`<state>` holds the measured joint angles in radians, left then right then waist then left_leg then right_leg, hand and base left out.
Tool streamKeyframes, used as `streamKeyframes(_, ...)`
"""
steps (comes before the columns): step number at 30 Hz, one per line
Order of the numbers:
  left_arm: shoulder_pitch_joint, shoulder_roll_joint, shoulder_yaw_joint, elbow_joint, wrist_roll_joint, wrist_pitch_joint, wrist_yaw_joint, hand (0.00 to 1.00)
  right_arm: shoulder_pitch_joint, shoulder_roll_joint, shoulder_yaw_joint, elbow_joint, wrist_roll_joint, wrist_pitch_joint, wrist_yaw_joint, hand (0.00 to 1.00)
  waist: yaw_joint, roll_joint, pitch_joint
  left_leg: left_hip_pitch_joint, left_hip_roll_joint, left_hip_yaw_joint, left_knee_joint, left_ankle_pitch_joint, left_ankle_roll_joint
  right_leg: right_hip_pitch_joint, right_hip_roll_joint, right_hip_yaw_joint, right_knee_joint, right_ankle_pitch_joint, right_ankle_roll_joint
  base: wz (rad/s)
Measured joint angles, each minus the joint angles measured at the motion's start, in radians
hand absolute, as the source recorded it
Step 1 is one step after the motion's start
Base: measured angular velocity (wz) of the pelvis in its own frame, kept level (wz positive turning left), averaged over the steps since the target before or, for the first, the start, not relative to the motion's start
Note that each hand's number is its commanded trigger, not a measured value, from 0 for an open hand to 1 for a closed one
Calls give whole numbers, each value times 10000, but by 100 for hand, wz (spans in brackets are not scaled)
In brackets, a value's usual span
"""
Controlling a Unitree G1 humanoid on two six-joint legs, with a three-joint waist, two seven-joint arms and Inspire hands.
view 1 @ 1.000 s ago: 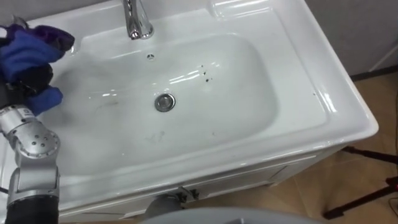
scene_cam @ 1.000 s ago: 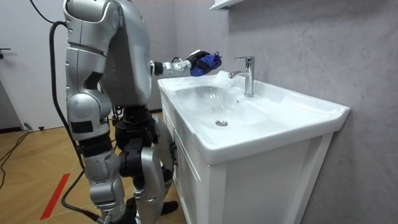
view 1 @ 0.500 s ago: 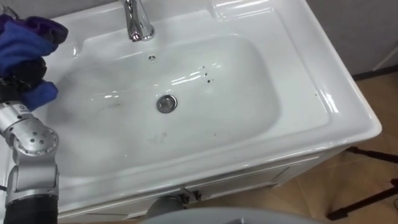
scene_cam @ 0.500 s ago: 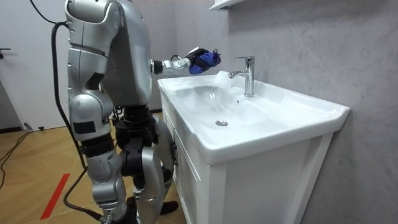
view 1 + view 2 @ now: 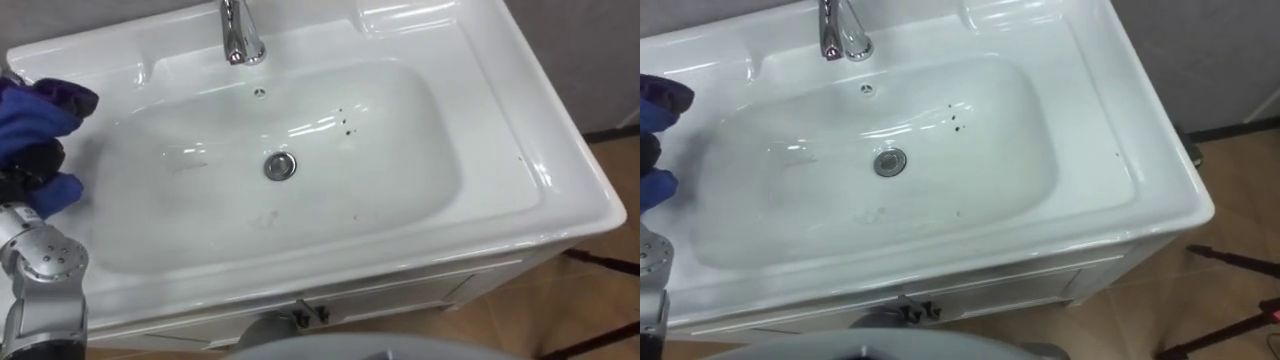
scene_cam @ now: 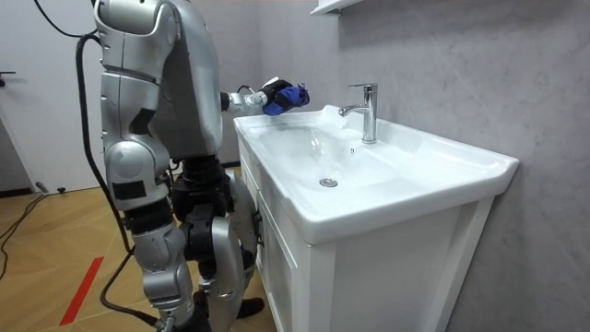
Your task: Wipe basin
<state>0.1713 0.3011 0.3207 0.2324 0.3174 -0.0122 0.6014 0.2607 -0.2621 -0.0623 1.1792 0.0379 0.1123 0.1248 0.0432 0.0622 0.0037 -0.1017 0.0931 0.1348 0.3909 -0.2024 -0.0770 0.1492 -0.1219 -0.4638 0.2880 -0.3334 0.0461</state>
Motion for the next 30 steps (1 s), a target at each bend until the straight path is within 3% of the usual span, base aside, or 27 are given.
streamKeyframes(16, 40, -1, 5, 865, 494, 462, -3, 100, -31, 0, -11, -59, -79, 207, 206, 0, 193, -29, -30, 81, -37, -19, -112, 0, -1, 107, 9, -40, -98, 42, 23, 0)
streamKeyframes(17, 40, -1, 5, 866, 495, 488, -3, 85, -31, 0, -11, -62, -79, 207, 207, 0, 191, -31, -31, 82, -37, -18, -112, 0, -1, 107, 9, -40, -101, 42, 23, 0)
streamKeyframes(18, 44, -1, 5, 869, 495, 509, -3, 56, -30, 0, -11, -63, -82, 208, 206, 0, 190, -35, -33, 83, -37, -15, -113, 0, -1, 104, 8, -35, -110, 42, 23, 0)
streamKeyframes(19, 79, -1, 5, 869, 494, 509, -3, 50, -28, -2, -16, -70, -99, 208, 202, 0, 168, -46, -35, 93, -37, 5, -116, 0, -1, 93, 1, -16, -121, 42, 23, 0)
streamKeyframes(20, 110, -1, 5, 869, 494, 510, -3, 0, -25, -3, -18, -82, -124, 209, 199, 0, 162, -55, -38, 95, -37, 12, -120, -1, 0, 93, -1, -12, -125, 42, 23, -3)
streamKeyframes(30, 397, -2, -92, 868, 508, 560, -35, 0, 34, -4, -36, -226, -128, 184, 216, 0, 2, -85, -60, 86, -48, 23, -149, -1, 1, 117, -5, -40, -95, 63, 34, 0)
